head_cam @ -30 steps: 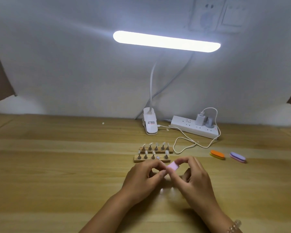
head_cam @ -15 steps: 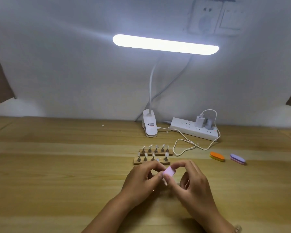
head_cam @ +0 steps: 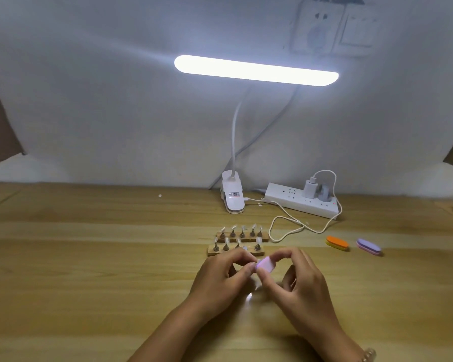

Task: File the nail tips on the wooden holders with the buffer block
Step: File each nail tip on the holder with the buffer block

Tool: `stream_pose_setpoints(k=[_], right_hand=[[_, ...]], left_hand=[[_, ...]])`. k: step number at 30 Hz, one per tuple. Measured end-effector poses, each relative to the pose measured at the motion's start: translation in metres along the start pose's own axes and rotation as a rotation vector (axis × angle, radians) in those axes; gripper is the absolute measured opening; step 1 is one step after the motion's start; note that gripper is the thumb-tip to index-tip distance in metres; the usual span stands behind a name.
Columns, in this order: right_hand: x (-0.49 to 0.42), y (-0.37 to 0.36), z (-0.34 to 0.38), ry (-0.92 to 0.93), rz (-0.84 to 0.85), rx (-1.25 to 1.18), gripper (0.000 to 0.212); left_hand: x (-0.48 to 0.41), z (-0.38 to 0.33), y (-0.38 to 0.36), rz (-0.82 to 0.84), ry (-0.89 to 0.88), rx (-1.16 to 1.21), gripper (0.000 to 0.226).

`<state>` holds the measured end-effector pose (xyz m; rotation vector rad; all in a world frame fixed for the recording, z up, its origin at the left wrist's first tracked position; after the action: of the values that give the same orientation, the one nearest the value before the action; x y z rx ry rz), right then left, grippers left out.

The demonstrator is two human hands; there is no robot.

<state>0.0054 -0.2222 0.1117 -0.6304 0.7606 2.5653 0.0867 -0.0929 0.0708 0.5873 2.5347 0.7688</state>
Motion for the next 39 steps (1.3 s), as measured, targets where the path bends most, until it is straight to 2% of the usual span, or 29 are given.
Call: stream_pose_setpoints(k=[5, 9, 11, 13, 16, 21, 24, 27, 30, 33, 35, 37, 39], right_hand=[[0.004, -0.009, 0.006, 0.036, 0.079, 0.029, 0.028], [-0.001, 0.002, -0.006, -0.042, -0.001, 0.038, 0.024], [0.001, -0.005, -0.005, -0.042, 0.066, 0.041, 0.025], [0.004, -0.008, -0.003, -0.041, 0.079, 0.092, 0.026], [0.001, 0.010, -0.012, -0.087, -0.056, 0.219, 0.023], [-0.001, 0.008, -0.035, -0.197, 0.024, 0.421, 0.023], [-0.002, 0.006, -0.014, -0.050, 0.006, 0.320, 0.025], [0.003, -0.006, 0.007, 0.118, 0.063, 0.329, 0.029], [0.003, -0.005, 0.008, 0.150, 0.033, 0.301, 0.026], [0.002, 0.001, 0.007, 0.154, -0.017, 0.282, 0.023], [0.001, 0.004, 0.006, 0.152, -0.043, 0.282, 0.019], [0.000, 0.009, 0.003, 0.136, -0.075, 0.279, 0.014], [-0.001, 0.015, 0.000, 0.111, -0.108, 0.290, 0.013]], left_hand=[[0.001, 0.001, 0.000, -0.003, 0.002, 0.008, 0.015], [0.001, 0.002, 0.000, -0.004, 0.019, 0.022, 0.011], [0.001, 0.002, 0.000, 0.001, 0.018, 0.029, 0.008], [0.001, 0.002, 0.001, -0.007, 0.019, 0.033, 0.010], [0.001, 0.001, 0.002, -0.014, 0.010, 0.031, 0.012], [0.002, -0.001, 0.002, -0.019, -0.003, 0.002, 0.010], [0.002, -0.006, 0.003, -0.037, -0.051, -0.054, 0.009], [0.003, -0.012, 0.003, -0.040, -0.094, -0.112, 0.008], [0.007, -0.019, 0.003, -0.051, -0.132, -0.196, 0.012], [0.009, -0.025, 0.008, -0.132, -0.158, -0.289, 0.018], [0.010, -0.026, 0.027, -0.312, -0.138, -0.367, 0.022], [0.013, -0.014, 0.054, -0.505, -0.022, -0.415, 0.028], [0.009, 0.014, 0.070, -0.512, 0.188, -0.448, 0.037]])
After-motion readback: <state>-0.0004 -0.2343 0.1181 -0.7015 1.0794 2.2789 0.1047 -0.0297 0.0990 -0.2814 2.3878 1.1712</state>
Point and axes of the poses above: each hand's wrist, its own x-axis away from the middle knuckle, its own y-axis out of the back of the hand, z = x × y, the point moved 10 cm from there along -x, towards the middle knuckle, and after that the axes turned 11 degrees about -x, right-handed, at the moved point
